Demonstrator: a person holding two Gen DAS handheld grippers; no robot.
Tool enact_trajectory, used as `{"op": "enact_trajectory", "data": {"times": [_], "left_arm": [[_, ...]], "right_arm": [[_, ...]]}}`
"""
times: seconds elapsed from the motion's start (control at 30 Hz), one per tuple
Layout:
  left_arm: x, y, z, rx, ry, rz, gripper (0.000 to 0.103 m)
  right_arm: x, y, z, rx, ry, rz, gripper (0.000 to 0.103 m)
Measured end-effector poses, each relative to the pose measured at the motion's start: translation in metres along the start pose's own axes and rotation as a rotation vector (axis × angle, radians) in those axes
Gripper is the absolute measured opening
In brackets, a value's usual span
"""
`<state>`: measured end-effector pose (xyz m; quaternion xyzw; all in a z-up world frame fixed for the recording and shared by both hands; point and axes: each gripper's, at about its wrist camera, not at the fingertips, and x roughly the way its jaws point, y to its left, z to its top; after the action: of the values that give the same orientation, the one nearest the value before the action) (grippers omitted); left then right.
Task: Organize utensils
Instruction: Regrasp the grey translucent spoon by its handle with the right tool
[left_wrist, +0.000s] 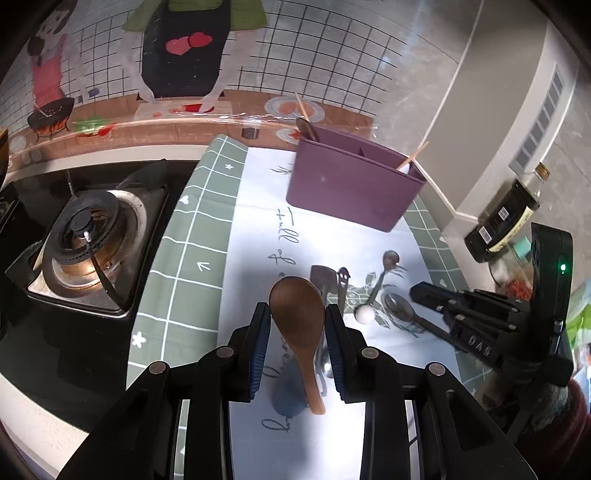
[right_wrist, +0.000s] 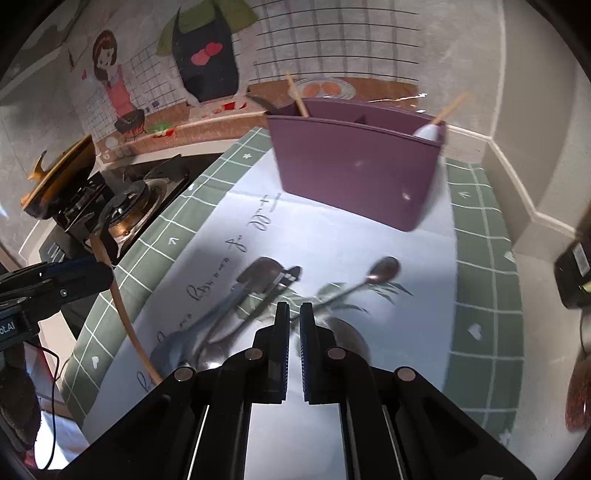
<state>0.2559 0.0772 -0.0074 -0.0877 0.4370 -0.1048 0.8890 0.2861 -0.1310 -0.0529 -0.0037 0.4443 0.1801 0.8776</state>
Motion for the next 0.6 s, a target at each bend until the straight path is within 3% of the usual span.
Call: {"op": "enact_trajectory", "data": {"times": [0.1, 0.2, 0.43, 0.6], "left_arm": [[-0.002, 0.001, -0.003, -0.012, 0.006, -0.001, 0.031], [-0.003, 0.004, -0.007, -0.034, 0.012, 0.005, 0.031], [-0.005, 0.007, -0.014, -0.062, 0.026, 0.029, 0.031], [-0.011, 0.012, -0.018, -0.089, 0.023, 0.054, 0.031]], "right_arm": [[0.0, -0.023, -0.005, 0.06, 0.032, 0.064, 0.009], [0.007, -0.036, -0.01, 0.051, 0.08, 0.093, 0.034], [0.035, -0.026, -0.013, -0.183, 0.142, 0.035, 0.035], [0.041, -0.041, -0.016, -0.128, 0.194, 0.088, 0.035]]}}
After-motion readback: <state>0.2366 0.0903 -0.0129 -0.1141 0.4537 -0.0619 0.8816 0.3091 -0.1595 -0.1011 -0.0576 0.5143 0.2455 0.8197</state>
